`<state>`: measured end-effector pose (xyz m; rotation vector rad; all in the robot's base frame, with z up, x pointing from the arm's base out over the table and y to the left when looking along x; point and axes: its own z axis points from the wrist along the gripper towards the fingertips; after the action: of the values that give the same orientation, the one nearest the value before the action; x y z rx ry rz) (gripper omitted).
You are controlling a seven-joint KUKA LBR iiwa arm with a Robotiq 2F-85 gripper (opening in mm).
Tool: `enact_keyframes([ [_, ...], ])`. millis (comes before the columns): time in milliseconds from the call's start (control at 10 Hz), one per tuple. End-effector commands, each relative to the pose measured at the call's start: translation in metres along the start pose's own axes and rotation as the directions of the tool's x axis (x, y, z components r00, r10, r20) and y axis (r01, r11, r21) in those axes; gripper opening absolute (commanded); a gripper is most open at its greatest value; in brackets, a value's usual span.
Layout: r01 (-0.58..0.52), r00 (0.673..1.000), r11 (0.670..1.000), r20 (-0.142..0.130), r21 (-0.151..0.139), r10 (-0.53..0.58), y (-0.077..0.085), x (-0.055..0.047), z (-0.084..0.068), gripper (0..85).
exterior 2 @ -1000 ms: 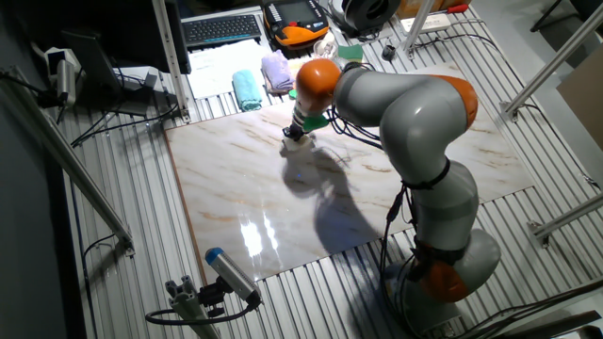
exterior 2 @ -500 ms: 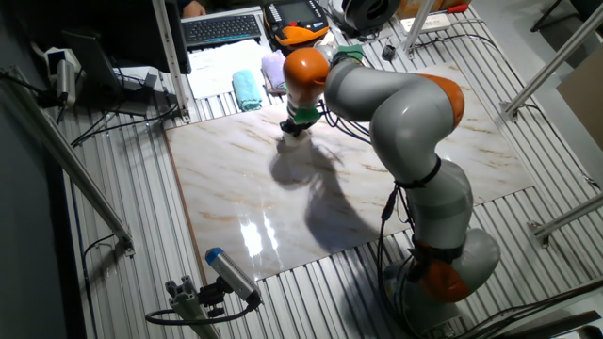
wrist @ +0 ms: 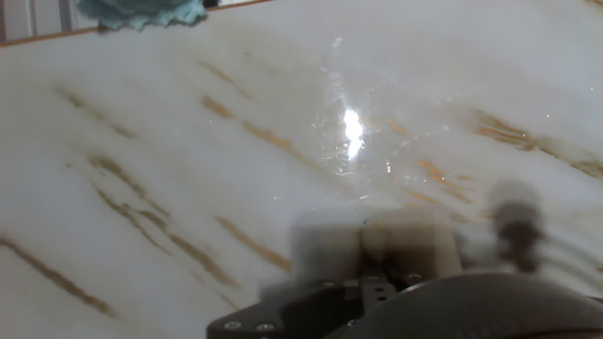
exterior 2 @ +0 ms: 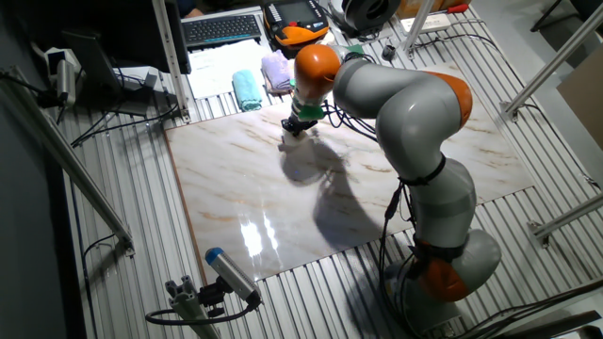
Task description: Clean the tabletop with a sponge
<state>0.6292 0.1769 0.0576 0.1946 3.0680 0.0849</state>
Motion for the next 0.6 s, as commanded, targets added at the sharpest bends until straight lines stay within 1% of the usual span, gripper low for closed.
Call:
enact_keyframes([
  [0,-0.009,1.000,1.000,0.010,0.017,0.008,0.0000,0.0000,0.0000,0.0],
  [100,-0.008,1.000,0.999,0.023,0.032,0.008,0.0000,0.0000,0.0000,0.0],
  [200,0.006,1.000,0.999,0.030,0.031,-0.007,0.0000,0.0000,0.0000,0.0],
  [300,-0.005,1.000,1.000,0.027,0.010,0.004,0.0000,0.0000,0.0000,0.0],
  [400,-0.005,1.000,1.000,0.026,0.012,0.004,0.0000,0.0000,0.0000,0.0],
  [500,-0.004,1.000,1.000,0.013,0.009,0.004,0.0000,0.0000,0.0000,0.0],
])
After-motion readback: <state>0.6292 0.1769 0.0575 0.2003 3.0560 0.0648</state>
